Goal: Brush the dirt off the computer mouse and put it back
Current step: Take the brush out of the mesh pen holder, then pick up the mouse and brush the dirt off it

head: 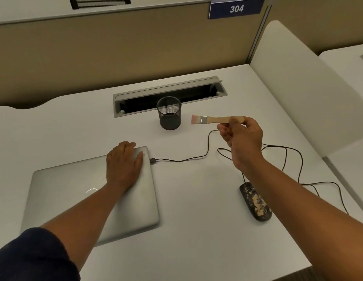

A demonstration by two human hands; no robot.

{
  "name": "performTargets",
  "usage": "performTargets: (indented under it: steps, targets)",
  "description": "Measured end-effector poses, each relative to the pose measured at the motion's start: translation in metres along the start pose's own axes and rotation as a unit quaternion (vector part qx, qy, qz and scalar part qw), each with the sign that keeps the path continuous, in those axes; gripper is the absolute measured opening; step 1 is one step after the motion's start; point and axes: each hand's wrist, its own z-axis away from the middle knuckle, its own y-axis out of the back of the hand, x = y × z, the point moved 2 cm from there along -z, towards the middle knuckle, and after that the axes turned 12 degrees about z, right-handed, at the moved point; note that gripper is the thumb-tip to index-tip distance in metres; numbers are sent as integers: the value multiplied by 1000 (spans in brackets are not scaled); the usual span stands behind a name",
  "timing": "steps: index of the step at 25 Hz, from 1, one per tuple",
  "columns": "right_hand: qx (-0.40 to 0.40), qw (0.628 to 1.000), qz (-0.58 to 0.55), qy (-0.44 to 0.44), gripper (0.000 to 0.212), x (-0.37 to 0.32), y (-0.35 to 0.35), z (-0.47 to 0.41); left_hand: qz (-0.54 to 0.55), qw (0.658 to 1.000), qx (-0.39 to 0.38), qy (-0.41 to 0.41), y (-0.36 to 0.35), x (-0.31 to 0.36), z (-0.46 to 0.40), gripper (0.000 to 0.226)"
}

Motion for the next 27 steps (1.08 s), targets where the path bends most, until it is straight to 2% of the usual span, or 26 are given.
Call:
performTargets:
  steps: [4,6,8,10,13,17,23,27]
  targets:
    - [18,999,-25,-21,12,4,58,21,61,998,-17,-4,-8,47,4,57]
    - [35,999,-27,-29,11,8,90,31,124,990,-59,-29,-20,99,20,73]
    - [56,997,-33,-39,8,13,123,38,195,972,-121,-42,-33,151,44,93]
    - [73,995,-38,-51,7,21,151,44,263,944,-196,-21,-47,189,71,108]
    - [91,992,-48,-75,10,34,185,55,314,905,-288,5,-68,228,106,129]
    - [111,986,-69,-104,7,49,213,66,296,897,-328,1,-89,258,126,150]
    - [129,977,-86,-147,4,66,236,76,250,910,-330,-7,-106,272,130,158]
    - [127,975,-98,-155,4,70,241,78,235,915,-327,-6,-113,277,133,155]
